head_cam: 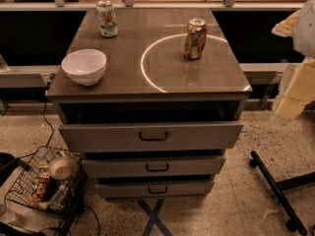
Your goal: Place orange can into white bowl
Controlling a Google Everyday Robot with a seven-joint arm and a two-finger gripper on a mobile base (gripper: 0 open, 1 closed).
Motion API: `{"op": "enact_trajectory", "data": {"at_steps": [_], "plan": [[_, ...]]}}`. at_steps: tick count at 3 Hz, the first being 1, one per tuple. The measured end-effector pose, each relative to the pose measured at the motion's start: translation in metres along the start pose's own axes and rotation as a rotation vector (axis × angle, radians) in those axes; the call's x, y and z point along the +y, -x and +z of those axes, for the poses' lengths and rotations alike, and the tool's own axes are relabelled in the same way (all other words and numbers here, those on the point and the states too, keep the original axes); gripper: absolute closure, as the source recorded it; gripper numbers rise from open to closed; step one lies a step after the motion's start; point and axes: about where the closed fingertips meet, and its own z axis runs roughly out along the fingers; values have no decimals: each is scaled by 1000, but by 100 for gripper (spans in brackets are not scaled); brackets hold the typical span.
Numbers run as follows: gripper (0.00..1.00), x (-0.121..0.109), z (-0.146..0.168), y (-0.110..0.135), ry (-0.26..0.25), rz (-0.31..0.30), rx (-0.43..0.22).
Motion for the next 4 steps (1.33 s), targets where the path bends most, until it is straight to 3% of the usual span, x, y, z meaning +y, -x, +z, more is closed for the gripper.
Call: {"op": "enact_trajectory", "data": {"at_steps": [1, 2, 3, 4], "plan": [[0, 0, 0, 0, 0, 0, 0], [0, -13, 7, 2, -48, 62, -56], [0, -46, 25, -1, -122, 217, -179], [0, -67, 51, -8, -165, 335, -314]]}}
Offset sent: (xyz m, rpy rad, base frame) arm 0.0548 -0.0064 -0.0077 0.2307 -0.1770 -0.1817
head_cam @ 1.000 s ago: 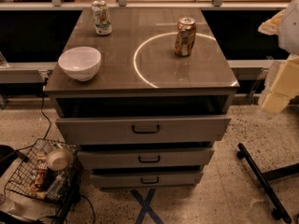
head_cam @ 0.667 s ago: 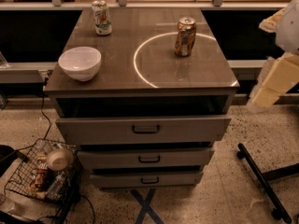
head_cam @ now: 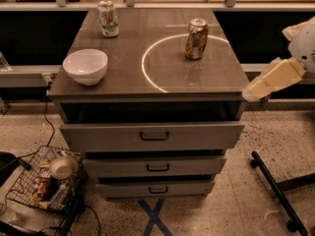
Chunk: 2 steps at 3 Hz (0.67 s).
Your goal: Place orange can into white bowl
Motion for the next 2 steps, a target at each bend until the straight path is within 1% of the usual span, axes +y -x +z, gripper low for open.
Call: {"op": "enact_trajectory", "data": {"at_steps": [1, 2], "plan": [[0, -13, 27, 1, -26, 92, -171], [0, -25, 52, 8, -69, 148, -345]]}}
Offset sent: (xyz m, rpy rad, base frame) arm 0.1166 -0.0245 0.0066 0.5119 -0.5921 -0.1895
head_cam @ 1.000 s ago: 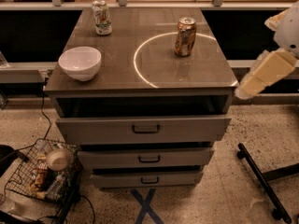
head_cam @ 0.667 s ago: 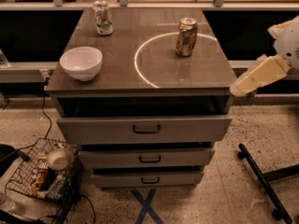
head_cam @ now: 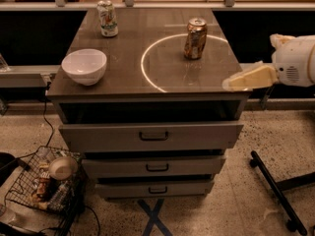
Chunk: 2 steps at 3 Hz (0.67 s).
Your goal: Place orange can into white bowl
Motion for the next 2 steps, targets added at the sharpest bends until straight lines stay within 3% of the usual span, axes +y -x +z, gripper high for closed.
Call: {"op": "enact_trajectory", "data": {"at_steps": [1, 2], "plan": [[0, -23, 18, 13, -85, 28, -156], [0, -31, 25, 27, -133, 19, -201]]}}
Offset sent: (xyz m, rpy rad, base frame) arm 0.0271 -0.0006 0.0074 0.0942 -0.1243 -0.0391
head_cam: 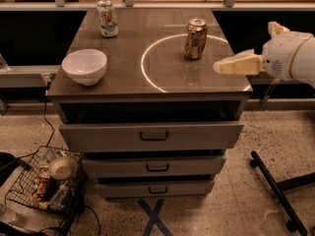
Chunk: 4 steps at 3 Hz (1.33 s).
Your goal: Place orange can into white bowl
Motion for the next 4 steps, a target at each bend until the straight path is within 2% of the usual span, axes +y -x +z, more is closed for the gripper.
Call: {"op": "enact_trajectory", "data": {"at_steps": [1, 2, 3, 4], "plan": [[0, -1, 1, -1, 1, 11, -5], [0, 0, 15, -3, 15, 68, -50], [0, 2, 56, -1, 52, 106, -117], [0, 5, 101, -1, 95, 113, -166]]}}
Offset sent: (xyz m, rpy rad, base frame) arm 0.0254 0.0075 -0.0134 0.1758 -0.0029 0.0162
